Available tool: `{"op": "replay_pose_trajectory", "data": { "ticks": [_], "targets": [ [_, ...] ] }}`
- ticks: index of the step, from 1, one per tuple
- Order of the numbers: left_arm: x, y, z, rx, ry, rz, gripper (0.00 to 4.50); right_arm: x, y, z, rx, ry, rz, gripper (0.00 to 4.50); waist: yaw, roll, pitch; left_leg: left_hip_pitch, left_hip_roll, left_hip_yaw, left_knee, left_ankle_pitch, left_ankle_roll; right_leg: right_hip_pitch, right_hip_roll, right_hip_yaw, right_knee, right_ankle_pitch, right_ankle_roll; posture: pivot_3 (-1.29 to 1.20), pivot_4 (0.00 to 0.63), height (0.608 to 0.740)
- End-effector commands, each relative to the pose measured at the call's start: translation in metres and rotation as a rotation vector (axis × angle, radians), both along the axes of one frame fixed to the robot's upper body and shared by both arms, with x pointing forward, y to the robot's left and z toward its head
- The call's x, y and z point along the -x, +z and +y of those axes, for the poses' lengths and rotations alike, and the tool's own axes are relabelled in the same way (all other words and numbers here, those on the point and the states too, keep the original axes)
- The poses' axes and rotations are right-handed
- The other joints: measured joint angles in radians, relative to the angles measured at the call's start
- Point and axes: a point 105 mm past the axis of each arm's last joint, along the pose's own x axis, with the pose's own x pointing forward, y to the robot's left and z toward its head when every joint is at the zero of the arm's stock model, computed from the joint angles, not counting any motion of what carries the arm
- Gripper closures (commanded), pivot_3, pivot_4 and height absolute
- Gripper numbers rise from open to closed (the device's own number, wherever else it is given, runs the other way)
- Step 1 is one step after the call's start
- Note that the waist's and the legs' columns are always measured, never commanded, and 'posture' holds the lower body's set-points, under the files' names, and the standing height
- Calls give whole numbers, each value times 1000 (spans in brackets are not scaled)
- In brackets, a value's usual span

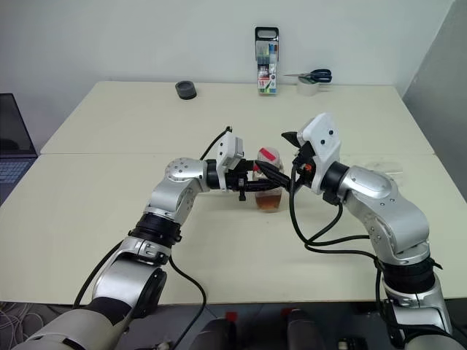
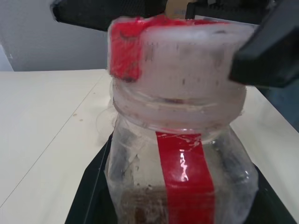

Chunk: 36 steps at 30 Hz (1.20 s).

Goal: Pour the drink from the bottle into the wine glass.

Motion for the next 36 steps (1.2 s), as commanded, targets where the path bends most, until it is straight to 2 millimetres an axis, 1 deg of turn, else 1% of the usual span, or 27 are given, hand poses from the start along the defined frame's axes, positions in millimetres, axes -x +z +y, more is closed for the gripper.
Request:
{"op": "replay_pose_trajectory", "data": {
  "ticks": [1,18,36],
  "targets": [
    [2,13,-1,29,-10,-41,2794,4,13,-6,-7,-14,-57,0,0,0,0,0,0,0,0,0,0,0,0,0,0,0,0,0,150,740],
    [2,11,-1,25,-13,-39,2794,8,13,-13,-3,-18,-46,0,0,0,0,0,0,0,0,0,0,0,0,0,0,0,0,0,150,740],
    [1,11,2,18,-6,-42,2808,14,10,-12,7,10,-32,0,0,0,0,0,0,0,0,0,0,0,0,0,0,0,0,0,150,740]
  ]
}}
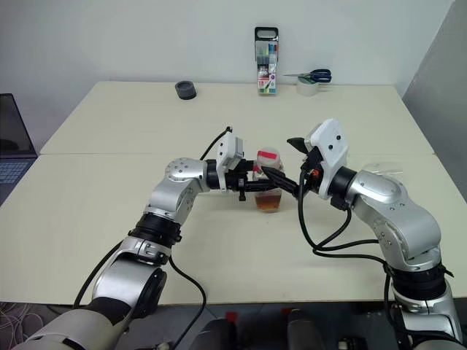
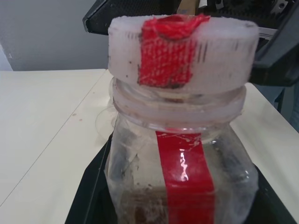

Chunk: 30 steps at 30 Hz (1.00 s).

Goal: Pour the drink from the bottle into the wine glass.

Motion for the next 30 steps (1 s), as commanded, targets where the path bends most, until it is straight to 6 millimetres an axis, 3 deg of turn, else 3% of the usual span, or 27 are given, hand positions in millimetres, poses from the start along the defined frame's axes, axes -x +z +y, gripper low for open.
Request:
{"op": "replay_pose_trajectory", "data": {
  "ticks": [1,17,23,30],
  "targets": [
    [1,11,2,20,-5,-43,2808,7,14,-3,-8,7,-58,0,0,0,0,0,0,0,0,0,0,0,0,0,0,0,0,0,150,740],
    [2,11,3,13,-6,-47,2808,9,15,-4,-25,15,-49,0,0,0,0,0,0,0,0,0,0,0,0,0,0,0,0,0,150,740],
    [2,12,2,16,-7,-49,2808,21,14,4,-56,99,10,0,0,0,0,0,0,0,0,0,0,0,0,0,0,0,0,0,150,740],
    [1,13,1,21,-5,-49,2808,14,11,6,-37,88,34,0,0,0,0,0,0,0,0,0,0,0,0,0,0,0,0,0,150,740]
  ]
}}
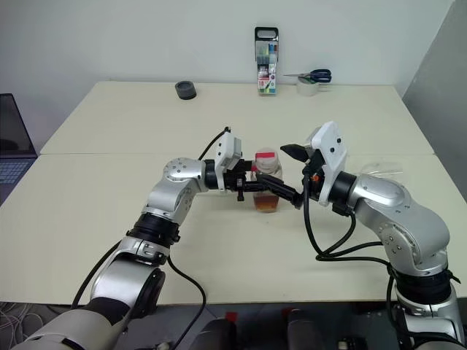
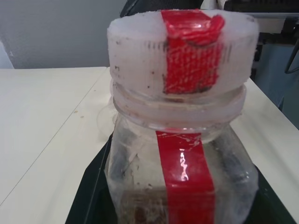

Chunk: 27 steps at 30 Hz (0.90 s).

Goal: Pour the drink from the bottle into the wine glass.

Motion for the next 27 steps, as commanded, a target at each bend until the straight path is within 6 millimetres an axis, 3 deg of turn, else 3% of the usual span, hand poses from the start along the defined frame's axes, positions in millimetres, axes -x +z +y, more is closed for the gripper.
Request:
{"op": "replay_pose_trajectory", "data": {
  "ticks": [1,11,14,20,24,27],
  "targets": [
    [2,14,-2,28,-11,-49,2808,-1,12,2,0,7,-44,0,0,0,0,0,0,0,0,0,0,0,0,0,0,0,0,0,150,740],
    [3,14,-5,31,-16,-50,2808,-15,15,11,15,18,-62,0,-1,0,0,0,0,0,0,0,0,0,0,0,0,0,0,0,150,740],
    [4,13,-5,31,-16,-50,2808,-16,16,12,11,17,-71,590,-1,0,0,0,0,0,0,0,0,0,0,0,0,0,0,0,150,740],
    [4,12,-5,32,-15,-47,2808,-12,19,13,2,27,-89,2604,-1,0,0,0,0,0,0,0,0,0,0,0,0,0,0,0,150,740],
    [4,12,-5,34,-13,-44,2808,-13,15,9,53,-5,-136,2667,-1,0,0,0,0,0,0,0,0,0,0,0,0,0,0,0,150,740],
    [4,11,-5,37,-10,-40,2809,-14,24,2,97,-69,-272,2667,-1,0,0,0,0,0,0,0,0,0,0,0,0,0,0,0,150,740]
  ]
}}
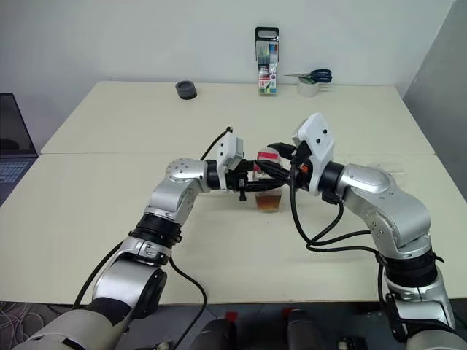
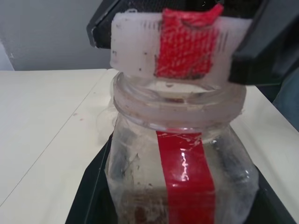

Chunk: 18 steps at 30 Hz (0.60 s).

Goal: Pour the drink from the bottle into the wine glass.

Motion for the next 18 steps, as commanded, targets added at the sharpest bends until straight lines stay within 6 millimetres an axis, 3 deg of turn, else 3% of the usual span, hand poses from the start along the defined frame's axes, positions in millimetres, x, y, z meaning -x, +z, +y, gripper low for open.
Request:
{"op": "replay_pose_trajectory", "data": {
  "ticks": [1,6,11,13,16,18],
  "targets": [
    [3,10,1,28,-5,-37,2810,1,25,-12,21,-81,-210,2667,0,0,0,0,0,0,0,0,0,0,0,0,0,0,0,0,150,740],
    [4,7,3,30,2,-27,2812,5,40,-19,-109,-86,-214,2762,0,0,0,0,0,0,0,0,0,0,0,0,0,0,0,0,150,740],
    [5,6,4,31,11,-22,2812,9,36,-34,-188,-108,-116,2768,1,0,0,0,0,0,0,0,0,0,0,0,0,0,0,0,150,740],
    [2,6,7,33,30,-25,2812,5,20,-52,-140,-190,-61,2769,4,0,0,0,0,0,0,0,0,0,0,0,0,0,0,0,150,740],
    [-2,7,16,36,66,-25,2812,6,-28,-81,-58,-307,80,2771,14,0,0,0,0,0,0,0,0,1,0,0,-1,0,0,0,150,740],
    [-2,7,19,35,76,-25,2812,7,-42,-90,-66,-352,119,2771,15,0,0,0,0,0,0,0,0,1,0,0,-1,0,0,0,150,740]
  ]
}}
